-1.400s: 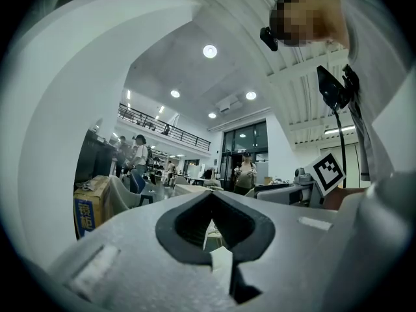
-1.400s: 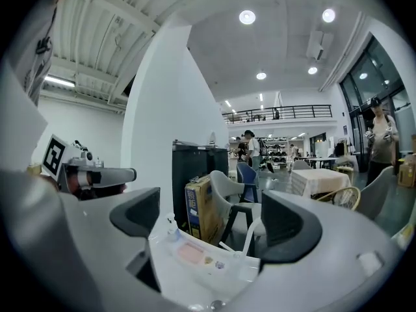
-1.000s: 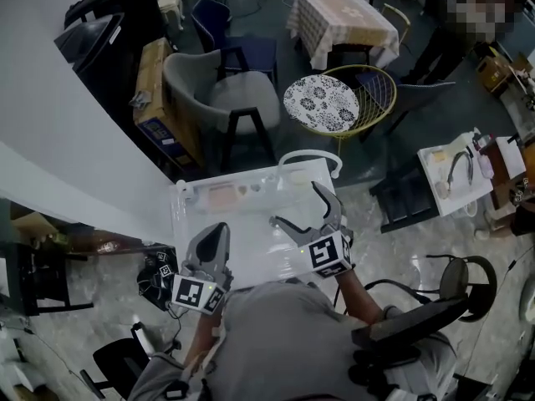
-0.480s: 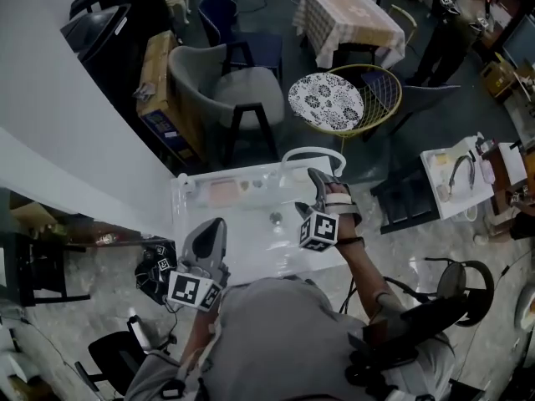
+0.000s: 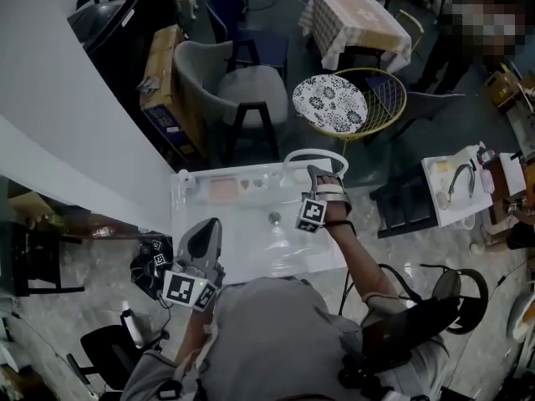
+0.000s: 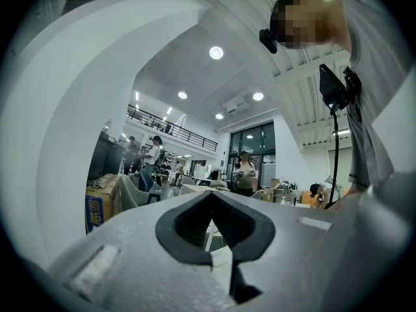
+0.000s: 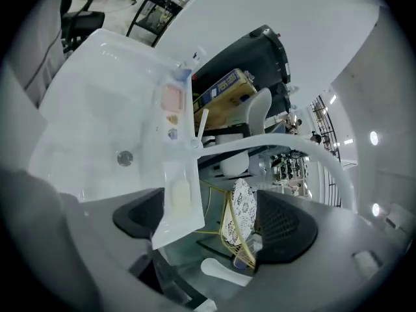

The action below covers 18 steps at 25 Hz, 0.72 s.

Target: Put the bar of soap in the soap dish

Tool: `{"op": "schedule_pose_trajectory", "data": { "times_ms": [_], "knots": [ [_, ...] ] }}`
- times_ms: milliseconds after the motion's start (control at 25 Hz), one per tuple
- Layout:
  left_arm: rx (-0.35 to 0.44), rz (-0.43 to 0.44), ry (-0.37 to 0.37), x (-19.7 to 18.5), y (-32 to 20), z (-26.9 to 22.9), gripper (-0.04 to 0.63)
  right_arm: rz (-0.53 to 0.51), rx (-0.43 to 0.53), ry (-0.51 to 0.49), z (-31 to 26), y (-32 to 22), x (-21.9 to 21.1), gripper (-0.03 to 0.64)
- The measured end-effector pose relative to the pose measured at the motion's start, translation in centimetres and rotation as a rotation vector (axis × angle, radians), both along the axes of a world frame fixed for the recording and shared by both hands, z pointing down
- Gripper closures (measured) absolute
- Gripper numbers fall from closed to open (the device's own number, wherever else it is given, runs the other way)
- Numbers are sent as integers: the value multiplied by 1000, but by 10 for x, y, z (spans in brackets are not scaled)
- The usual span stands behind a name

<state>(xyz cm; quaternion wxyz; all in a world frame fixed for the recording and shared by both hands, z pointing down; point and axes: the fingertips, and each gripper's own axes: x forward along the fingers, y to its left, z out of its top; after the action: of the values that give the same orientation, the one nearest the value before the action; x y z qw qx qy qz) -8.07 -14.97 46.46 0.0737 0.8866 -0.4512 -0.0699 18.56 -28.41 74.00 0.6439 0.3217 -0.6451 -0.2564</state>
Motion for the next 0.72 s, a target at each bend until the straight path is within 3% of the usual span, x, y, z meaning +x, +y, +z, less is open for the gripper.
{"op": "schedule_pose_trajectory", "data": {
  "times_ms": [200, 400, 560, 720],
  "knots": [
    [-7, -2, -10, 1, -1, 2, 597, 17, -5, 61, 35, -21, 12, 193],
    [-26, -27, -14, -3, 4, 6, 595, 25, -109, 135, 100, -35, 29, 207],
    [-30, -65, -24, -12, 6, 8, 595, 36, -107, 134, 117, -54, 34, 248],
    [-44, -105, -30, -22, 8, 12, 595, 52, -150, 136, 138, -62, 42, 239]
  ]
}}
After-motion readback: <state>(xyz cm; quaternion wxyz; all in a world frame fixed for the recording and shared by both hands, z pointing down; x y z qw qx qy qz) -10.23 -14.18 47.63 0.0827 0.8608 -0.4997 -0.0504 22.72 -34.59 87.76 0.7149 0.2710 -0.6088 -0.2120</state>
